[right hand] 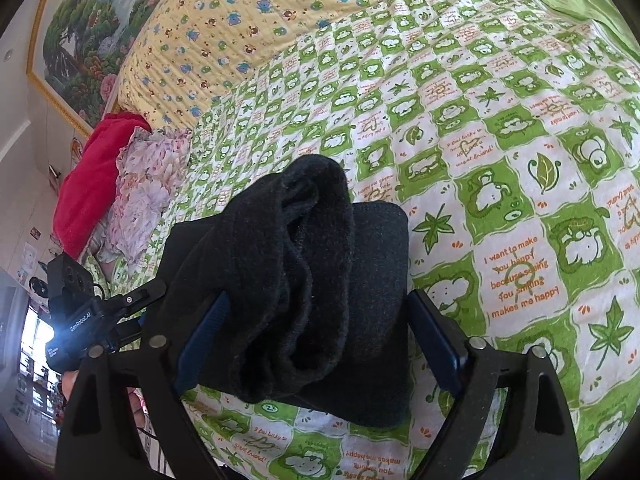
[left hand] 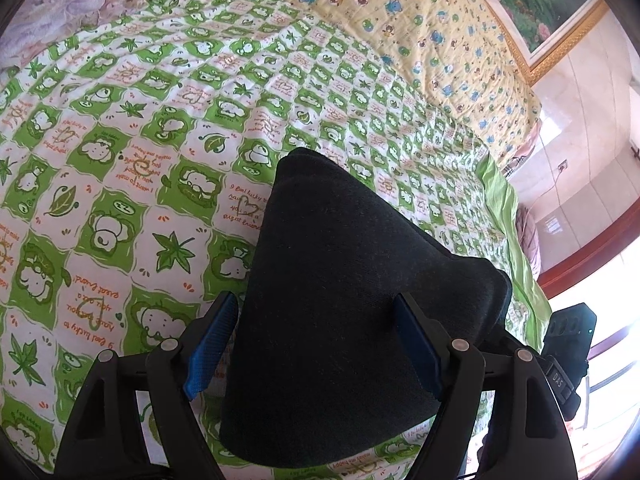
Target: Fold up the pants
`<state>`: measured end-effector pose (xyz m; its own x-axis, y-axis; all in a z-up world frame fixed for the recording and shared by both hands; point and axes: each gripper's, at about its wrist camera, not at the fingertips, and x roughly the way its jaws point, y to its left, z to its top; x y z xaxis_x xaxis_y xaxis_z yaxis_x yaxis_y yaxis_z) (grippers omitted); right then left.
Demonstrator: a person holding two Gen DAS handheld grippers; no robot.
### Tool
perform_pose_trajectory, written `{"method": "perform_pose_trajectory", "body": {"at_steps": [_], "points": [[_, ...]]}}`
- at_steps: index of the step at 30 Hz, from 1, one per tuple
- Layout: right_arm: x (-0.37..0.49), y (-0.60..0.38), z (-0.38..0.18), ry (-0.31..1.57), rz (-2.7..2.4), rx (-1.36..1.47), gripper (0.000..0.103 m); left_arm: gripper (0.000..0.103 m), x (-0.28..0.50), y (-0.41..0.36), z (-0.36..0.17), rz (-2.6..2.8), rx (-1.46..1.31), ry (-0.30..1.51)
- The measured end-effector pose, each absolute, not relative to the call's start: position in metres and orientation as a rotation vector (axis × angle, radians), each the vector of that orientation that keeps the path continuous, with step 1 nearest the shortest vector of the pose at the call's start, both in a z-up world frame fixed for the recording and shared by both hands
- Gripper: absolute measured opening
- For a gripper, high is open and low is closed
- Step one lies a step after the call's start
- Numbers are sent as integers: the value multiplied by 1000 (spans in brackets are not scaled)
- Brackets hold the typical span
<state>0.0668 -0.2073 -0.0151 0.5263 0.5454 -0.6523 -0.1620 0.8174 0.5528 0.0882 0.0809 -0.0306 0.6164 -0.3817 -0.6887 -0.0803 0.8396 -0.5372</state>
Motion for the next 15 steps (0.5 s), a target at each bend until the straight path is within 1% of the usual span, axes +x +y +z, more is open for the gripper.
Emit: {"method": "perform_pose_trajectory", "body": {"at_steps": [6,15], "points": [[67,-211,-20,934,446,479,80,80,98,78,-38,-181,-564,908],[67,-211,-22,926,455,476,77,80,103,73,-43,-182,-559,913]]}}
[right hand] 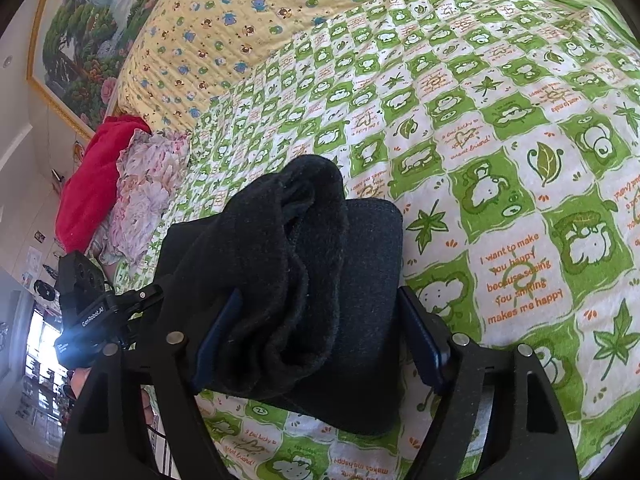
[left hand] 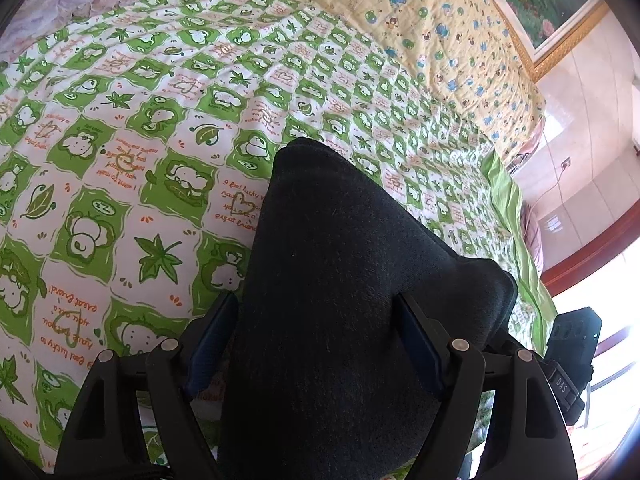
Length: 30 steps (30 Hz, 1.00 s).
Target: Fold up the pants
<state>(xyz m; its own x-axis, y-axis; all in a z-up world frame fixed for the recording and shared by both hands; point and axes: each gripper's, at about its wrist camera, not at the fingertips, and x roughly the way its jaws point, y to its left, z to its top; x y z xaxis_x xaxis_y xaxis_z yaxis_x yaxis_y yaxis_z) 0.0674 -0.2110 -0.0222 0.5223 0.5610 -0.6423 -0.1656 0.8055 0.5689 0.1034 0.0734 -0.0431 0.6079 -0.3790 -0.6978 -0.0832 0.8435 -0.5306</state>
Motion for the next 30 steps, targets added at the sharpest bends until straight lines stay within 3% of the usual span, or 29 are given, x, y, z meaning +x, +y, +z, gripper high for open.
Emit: {"method": "perform_pose_trajectory", "body": {"at_steps": [5,21,30], "points": [[67,-211,-23,921,458,470,75,79,105,73,-43,-182,-553,914],[64,-202,-11,898,482,441,57,48,95,71,-30,-174,-520,868],[73,-187,19,850,566,453,47,43,80,82,-1,-169,-539,801]]}}
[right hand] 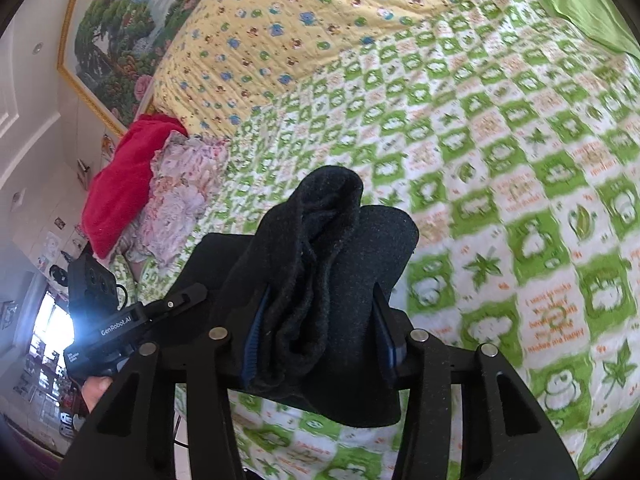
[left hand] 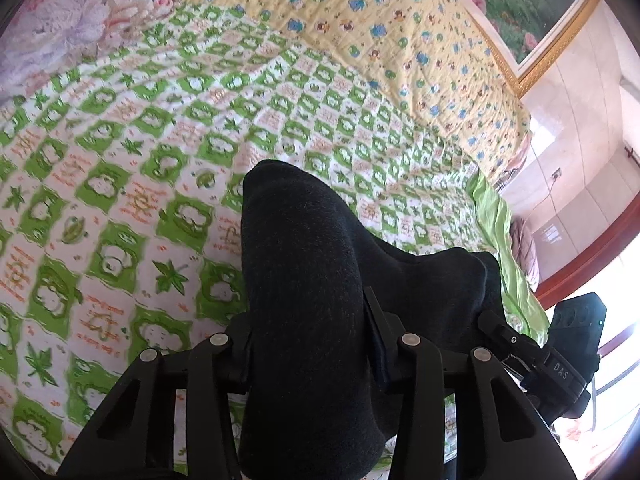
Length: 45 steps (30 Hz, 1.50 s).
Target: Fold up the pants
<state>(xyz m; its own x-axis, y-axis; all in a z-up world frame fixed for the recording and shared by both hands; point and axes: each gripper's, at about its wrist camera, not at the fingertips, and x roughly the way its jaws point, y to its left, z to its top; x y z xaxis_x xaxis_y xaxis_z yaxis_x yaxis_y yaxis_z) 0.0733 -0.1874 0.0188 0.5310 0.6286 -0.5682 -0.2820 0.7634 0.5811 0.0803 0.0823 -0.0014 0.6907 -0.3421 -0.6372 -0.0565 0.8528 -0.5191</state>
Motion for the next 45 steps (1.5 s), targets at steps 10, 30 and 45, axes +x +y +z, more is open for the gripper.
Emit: {"method": "perform_pose_trajectory", "body": {"at_steps": [10,30,45], "points": [[107,-127,36,812,694,400,47,43,74,134,28,-52,-510,714],[203,-20,36,747,859,302,46,43,131,214,40,158,-472,661],[243,5,3,828,808,214,55,50,150,239,1,206,-540,717]]}}
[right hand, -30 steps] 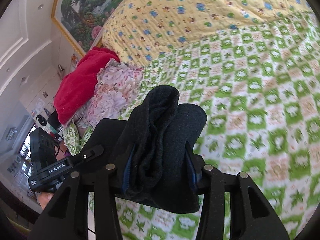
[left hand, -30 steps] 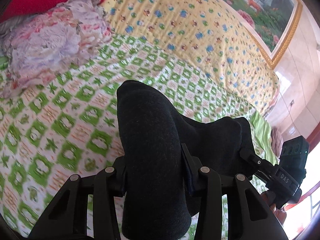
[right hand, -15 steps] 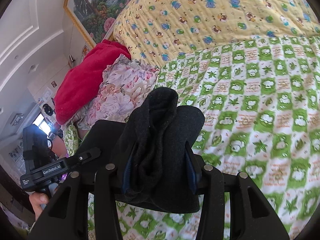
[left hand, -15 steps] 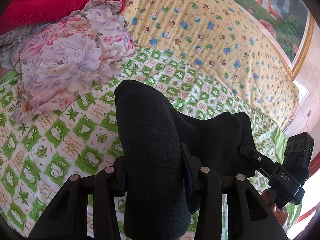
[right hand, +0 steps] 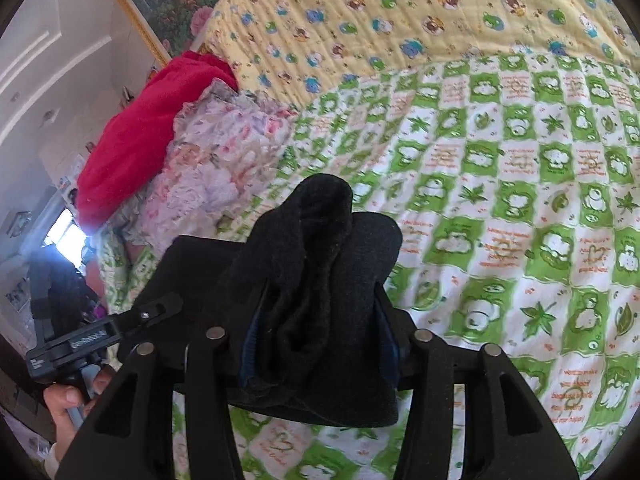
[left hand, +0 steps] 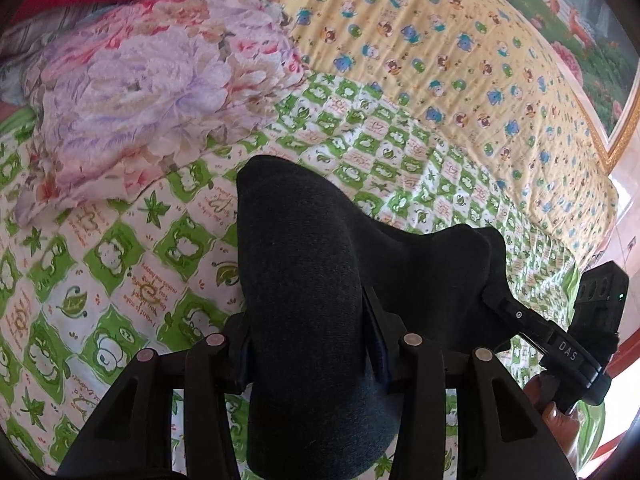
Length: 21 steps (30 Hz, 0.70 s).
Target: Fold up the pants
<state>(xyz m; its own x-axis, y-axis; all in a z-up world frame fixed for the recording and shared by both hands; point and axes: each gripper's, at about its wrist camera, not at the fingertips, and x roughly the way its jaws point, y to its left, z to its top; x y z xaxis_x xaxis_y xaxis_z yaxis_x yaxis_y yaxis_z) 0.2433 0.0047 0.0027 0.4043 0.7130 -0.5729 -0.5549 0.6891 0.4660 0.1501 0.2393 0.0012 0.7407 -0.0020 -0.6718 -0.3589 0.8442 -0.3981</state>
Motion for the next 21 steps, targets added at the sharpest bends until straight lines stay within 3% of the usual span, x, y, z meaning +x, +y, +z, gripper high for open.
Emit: {"method": "perform_pose_trajectory", "body": {"at_steps": [8,14,21], "points": [[252,-21,-19,866,776,254,65,62,139,242,-13,215,-560,728],[243,-22,-12,876,817,274,78,77,128,225,-1,247,-463,721],[218,-21,9,804,832,213,90,81,112,208,10,247,-412,714]]}}
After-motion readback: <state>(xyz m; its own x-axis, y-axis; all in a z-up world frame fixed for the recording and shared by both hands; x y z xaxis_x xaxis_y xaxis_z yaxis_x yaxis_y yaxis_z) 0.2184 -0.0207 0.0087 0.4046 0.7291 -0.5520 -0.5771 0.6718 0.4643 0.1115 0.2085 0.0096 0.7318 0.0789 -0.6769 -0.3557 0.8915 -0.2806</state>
